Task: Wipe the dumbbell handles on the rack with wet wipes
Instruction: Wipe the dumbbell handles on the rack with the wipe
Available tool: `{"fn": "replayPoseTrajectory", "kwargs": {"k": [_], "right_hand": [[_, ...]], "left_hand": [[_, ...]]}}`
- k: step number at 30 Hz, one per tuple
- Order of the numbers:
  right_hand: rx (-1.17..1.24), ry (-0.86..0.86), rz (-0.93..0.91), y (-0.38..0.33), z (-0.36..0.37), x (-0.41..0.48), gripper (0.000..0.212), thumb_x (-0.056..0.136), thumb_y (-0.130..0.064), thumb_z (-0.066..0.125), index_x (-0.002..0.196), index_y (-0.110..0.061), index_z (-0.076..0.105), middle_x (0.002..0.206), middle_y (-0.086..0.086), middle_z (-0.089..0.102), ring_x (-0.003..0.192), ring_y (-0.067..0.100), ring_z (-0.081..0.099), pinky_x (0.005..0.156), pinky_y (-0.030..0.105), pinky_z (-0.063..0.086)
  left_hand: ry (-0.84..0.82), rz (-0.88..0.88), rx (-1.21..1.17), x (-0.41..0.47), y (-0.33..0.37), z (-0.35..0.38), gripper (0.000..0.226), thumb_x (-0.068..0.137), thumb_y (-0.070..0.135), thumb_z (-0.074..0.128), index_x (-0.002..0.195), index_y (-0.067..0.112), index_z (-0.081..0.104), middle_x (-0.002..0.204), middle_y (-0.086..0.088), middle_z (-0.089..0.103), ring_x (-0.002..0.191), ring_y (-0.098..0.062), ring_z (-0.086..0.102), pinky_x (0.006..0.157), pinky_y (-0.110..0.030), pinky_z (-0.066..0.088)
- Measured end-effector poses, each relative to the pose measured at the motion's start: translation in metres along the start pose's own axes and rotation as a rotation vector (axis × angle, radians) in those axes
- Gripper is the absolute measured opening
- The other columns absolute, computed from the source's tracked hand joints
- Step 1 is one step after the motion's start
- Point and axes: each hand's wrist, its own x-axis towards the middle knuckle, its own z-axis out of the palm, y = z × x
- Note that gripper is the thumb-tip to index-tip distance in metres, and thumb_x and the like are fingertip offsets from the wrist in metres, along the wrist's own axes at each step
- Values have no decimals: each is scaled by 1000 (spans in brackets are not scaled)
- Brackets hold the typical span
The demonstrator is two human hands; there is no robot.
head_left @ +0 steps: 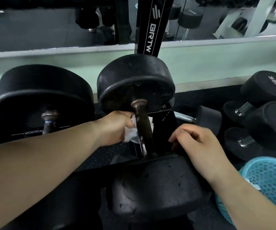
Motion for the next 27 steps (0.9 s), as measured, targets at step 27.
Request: {"fn": "replayPoseTrajectory", "kwargs": {"k": [27], "right_hand": [[5, 2, -31, 1, 0, 0, 23, 73, -23, 50, 67, -5, 63, 67, 16, 59, 54, 7, 44, 48, 18, 31]], "left_hand": [[-138, -2, 11, 1, 2, -6, 55, 77, -27, 33, 121, 3, 48, 92, -10, 62, 80, -20, 63, 60, -22, 57]]}}
